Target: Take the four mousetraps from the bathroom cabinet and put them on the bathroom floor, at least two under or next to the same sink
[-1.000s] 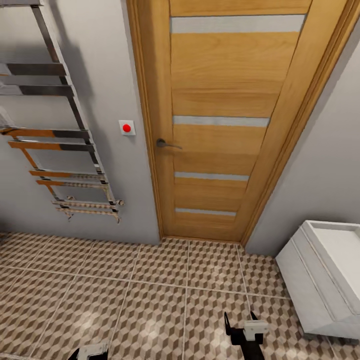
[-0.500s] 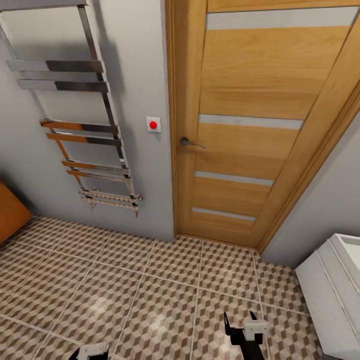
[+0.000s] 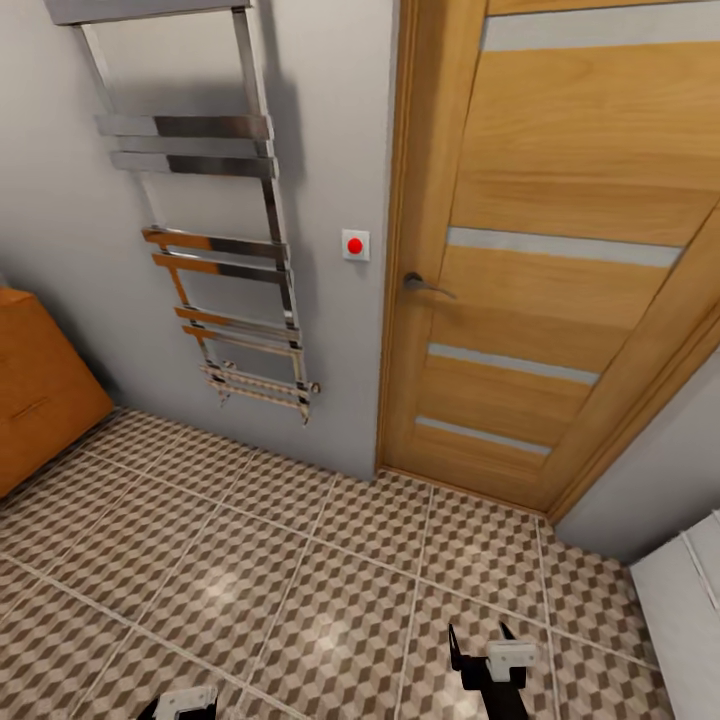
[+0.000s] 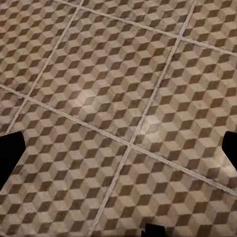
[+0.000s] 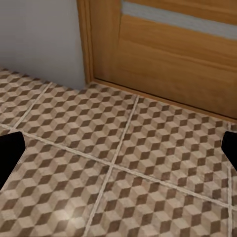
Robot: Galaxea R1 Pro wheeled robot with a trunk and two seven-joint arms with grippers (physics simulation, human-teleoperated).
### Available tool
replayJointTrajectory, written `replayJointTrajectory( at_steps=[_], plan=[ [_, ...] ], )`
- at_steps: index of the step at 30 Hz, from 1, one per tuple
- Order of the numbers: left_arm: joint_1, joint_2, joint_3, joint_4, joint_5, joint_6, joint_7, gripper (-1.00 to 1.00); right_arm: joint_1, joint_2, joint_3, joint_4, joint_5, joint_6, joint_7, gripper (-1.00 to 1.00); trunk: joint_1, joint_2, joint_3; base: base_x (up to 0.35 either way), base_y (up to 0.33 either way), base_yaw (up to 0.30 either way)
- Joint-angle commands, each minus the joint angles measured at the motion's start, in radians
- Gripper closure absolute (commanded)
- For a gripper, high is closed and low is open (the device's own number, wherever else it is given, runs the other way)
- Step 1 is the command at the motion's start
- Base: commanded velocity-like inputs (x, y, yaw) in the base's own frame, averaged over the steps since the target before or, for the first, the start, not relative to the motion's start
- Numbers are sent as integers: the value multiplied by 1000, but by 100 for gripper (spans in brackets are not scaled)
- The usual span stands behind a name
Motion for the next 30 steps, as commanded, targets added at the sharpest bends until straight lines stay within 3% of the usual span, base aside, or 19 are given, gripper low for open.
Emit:
replayJointTrajectory(
  at_steps=[1, 30],
  plan=[
    [-2, 0, -3, 4, 9, -6, -2, -100, -1, 0, 9, 1, -8, -3, -3, -100, 1, -2, -2, 0, 0, 243],
    [-2, 0, -3, 4, 9, -6, -2, -100, -1, 0, 9, 1, -8, -3, -3, -100, 1, -2, -18, 0, 0, 237]
  ],
)
